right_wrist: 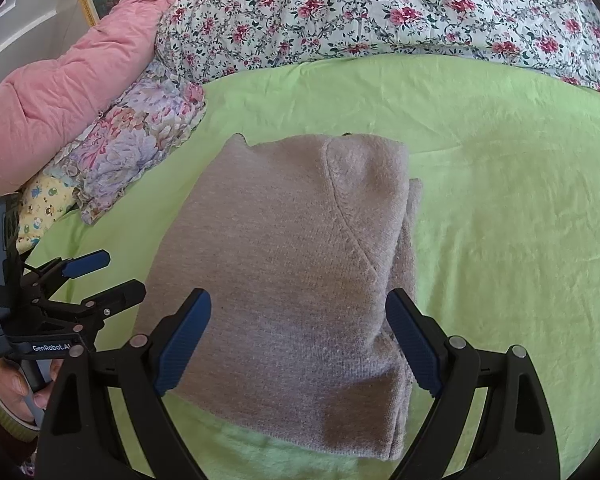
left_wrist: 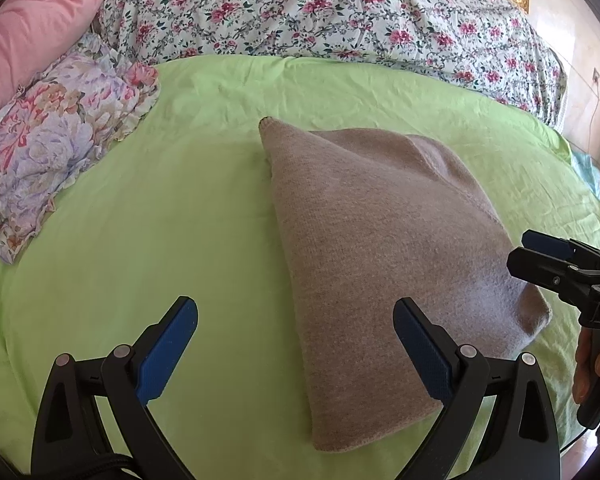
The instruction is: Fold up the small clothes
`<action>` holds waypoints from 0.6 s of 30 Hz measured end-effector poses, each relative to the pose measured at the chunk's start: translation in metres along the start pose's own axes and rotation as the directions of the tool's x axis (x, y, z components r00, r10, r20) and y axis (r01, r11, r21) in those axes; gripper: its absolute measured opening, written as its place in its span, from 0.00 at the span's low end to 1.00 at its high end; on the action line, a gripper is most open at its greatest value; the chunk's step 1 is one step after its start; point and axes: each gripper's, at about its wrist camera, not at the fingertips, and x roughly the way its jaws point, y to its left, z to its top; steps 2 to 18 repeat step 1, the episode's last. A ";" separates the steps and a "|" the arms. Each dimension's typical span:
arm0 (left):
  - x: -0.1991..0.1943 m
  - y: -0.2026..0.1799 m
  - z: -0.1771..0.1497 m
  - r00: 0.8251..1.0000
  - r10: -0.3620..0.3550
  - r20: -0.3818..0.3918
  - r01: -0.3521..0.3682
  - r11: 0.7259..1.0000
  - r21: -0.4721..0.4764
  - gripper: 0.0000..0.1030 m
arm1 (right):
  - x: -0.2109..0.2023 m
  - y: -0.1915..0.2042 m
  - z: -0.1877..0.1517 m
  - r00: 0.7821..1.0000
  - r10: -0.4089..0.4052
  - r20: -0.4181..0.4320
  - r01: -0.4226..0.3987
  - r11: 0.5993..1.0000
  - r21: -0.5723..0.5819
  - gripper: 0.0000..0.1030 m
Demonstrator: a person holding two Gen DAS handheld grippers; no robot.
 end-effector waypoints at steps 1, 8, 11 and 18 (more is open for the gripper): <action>0.001 0.001 0.000 1.000 0.001 0.000 -0.001 1.000 -0.004 0.96 | 0.001 -0.001 0.000 1.000 0.001 -0.001 -0.001 1.000 0.000 0.87; 0.001 0.001 0.000 1.000 0.001 0.000 -0.001 1.000 -0.004 0.96 | 0.001 -0.001 0.000 1.000 0.001 -0.001 -0.001 1.000 0.000 0.87; 0.001 0.001 0.000 1.000 0.001 0.000 -0.001 1.000 -0.004 0.96 | 0.001 -0.001 0.000 1.000 0.001 -0.001 -0.001 1.000 0.000 0.87; 0.001 0.001 0.000 1.000 0.001 0.000 -0.001 1.000 -0.004 0.96 | 0.001 -0.001 0.000 1.000 0.001 -0.001 -0.001 1.000 0.000 0.87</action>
